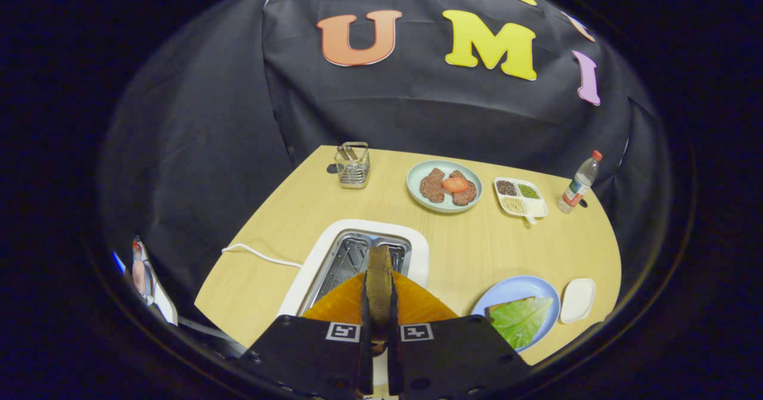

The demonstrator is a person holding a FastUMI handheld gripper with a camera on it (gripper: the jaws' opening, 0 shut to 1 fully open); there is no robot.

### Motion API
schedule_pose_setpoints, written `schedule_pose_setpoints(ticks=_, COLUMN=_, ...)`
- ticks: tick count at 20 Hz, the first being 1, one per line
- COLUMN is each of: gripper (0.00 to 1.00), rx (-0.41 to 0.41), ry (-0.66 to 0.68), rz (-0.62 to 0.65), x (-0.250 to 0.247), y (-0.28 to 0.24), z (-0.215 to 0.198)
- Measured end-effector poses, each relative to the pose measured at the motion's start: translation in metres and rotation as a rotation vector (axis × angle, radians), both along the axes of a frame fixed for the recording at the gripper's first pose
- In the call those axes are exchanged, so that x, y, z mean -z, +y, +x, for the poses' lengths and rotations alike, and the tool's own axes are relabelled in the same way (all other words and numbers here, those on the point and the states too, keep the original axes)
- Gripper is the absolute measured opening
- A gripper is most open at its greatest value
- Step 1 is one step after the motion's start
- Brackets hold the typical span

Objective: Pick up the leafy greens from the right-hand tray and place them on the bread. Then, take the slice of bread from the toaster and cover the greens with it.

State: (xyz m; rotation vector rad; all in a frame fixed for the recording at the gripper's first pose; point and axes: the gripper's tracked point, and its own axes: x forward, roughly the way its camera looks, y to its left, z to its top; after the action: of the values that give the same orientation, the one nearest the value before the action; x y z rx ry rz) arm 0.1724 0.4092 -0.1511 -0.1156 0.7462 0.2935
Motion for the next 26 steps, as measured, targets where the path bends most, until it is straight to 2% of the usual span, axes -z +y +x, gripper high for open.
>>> schedule_pose_setpoints(ticks=9, gripper=0.1, rx=-0.028, ry=-0.103, rz=0.085, x=-0.077, y=0.001, z=-0.013)
schedule_pose_setpoints(ticks=13, gripper=0.1, rx=-0.034, ry=-0.168, rz=0.09, x=-0.106, y=-0.017, z=-0.022)
schedule_pose_setpoints(ticks=18, gripper=0.1, rx=-0.012, ry=-0.156, rz=0.084, x=-0.087, y=-0.061, z=-0.035)
schedule_pose_setpoints(ticks=23, gripper=0.1, rx=0.086, ry=-0.146, rz=0.034, x=-0.035, y=-0.14, z=-0.028)
schedule_pose_setpoints(ticks=26, gripper=0.1, rx=0.133, ry=-0.074, rz=0.078, x=0.002, y=-0.172, z=-0.023)
